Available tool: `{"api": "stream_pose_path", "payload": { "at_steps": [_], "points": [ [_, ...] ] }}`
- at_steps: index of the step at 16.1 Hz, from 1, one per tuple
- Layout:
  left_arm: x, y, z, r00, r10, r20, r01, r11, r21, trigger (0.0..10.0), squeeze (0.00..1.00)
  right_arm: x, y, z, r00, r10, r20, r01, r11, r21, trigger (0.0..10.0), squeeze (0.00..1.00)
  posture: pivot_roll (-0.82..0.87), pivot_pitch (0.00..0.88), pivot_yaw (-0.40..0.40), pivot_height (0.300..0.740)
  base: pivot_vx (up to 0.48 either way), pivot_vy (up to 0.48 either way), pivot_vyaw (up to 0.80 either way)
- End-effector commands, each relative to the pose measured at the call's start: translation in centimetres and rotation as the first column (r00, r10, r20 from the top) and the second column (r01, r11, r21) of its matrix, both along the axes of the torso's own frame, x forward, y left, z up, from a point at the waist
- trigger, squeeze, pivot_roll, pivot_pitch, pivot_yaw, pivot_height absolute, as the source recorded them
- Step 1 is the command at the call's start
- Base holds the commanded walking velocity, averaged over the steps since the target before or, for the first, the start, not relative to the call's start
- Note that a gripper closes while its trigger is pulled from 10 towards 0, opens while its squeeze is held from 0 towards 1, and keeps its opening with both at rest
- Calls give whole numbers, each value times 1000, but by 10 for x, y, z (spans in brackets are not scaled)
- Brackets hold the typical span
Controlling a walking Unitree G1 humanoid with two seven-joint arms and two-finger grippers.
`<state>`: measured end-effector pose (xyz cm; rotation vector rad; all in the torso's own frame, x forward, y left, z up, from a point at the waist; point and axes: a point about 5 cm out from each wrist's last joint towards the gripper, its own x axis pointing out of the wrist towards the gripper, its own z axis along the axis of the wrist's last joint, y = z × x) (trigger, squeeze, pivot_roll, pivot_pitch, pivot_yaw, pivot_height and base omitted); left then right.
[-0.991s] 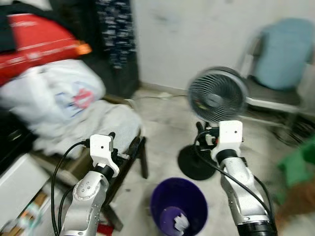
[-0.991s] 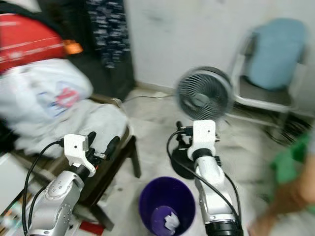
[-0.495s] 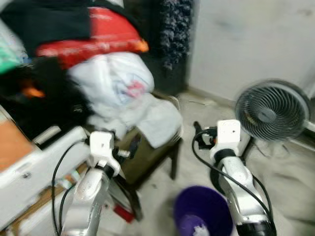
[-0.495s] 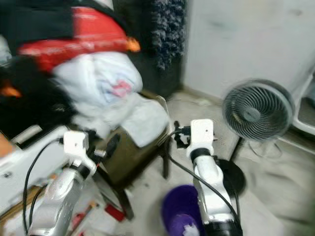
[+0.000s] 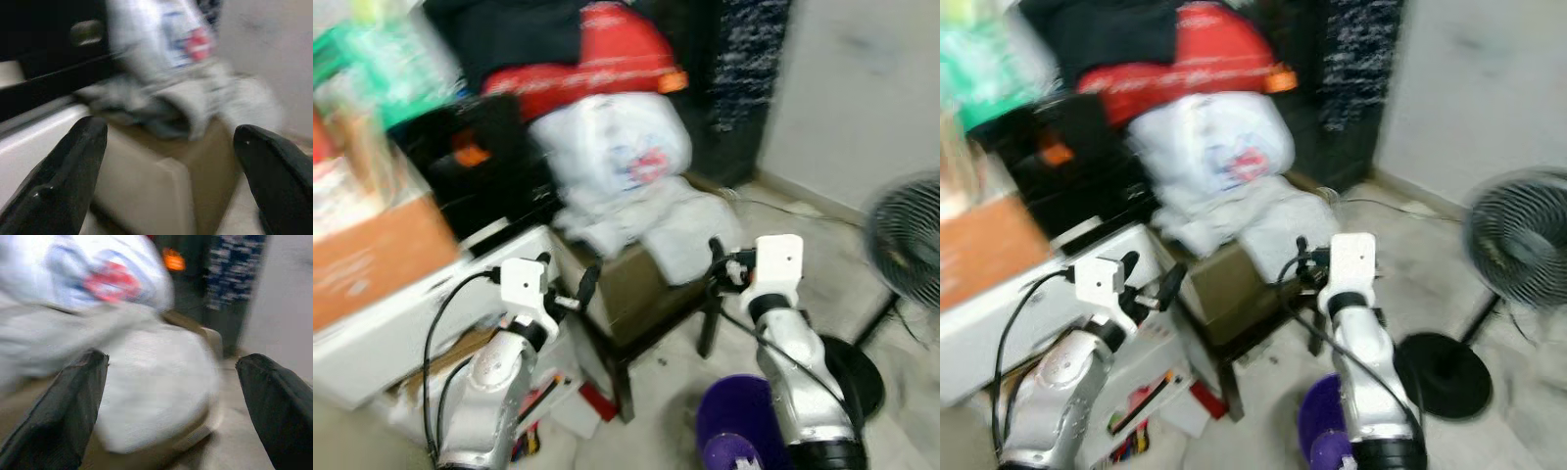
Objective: Clean up the room
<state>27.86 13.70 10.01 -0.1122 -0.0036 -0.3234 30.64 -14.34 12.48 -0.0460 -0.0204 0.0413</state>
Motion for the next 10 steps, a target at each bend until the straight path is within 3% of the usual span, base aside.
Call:
{"api": "stream_pose_path", "payload": {
  "at_steps": [1, 5, 6, 10],
  "points": [
    [1, 1, 3, 1000, 4, 13, -4, 1000, 11, 10000, 0, 0, 1, 5, 1000, 3, 20, -3, 1000, 5, 10000, 0, -96, 13, 73, 740, 0, 0, 0],
    [-1, 0, 1, 1000, 7, 8, -7, 1000, 9, 10000, 0, -1, -1, 2, 1000, 3, 17, -3, 1000, 1, 10000, 0, -94, 13, 72, 740, 0, 0, 0],
    [-2, -1, 1, 1000, 6, 7, -6, 1000, 11, 10000, 0, -2, 2, 2, 1000, 13, 17, -13, 999, -33, 10000, 0, -93, 13, 72, 740, 0, 0, 800],
    [-2, -2, 1, 1000, 7, 5, -7, 1000, 12, 10000, 0, -3, 1, 1, 1000, 8, 10, -8, 1000, -4, 10000, 0, -93, 20, 76, 740, 0, 0, 723]
  ]
}}
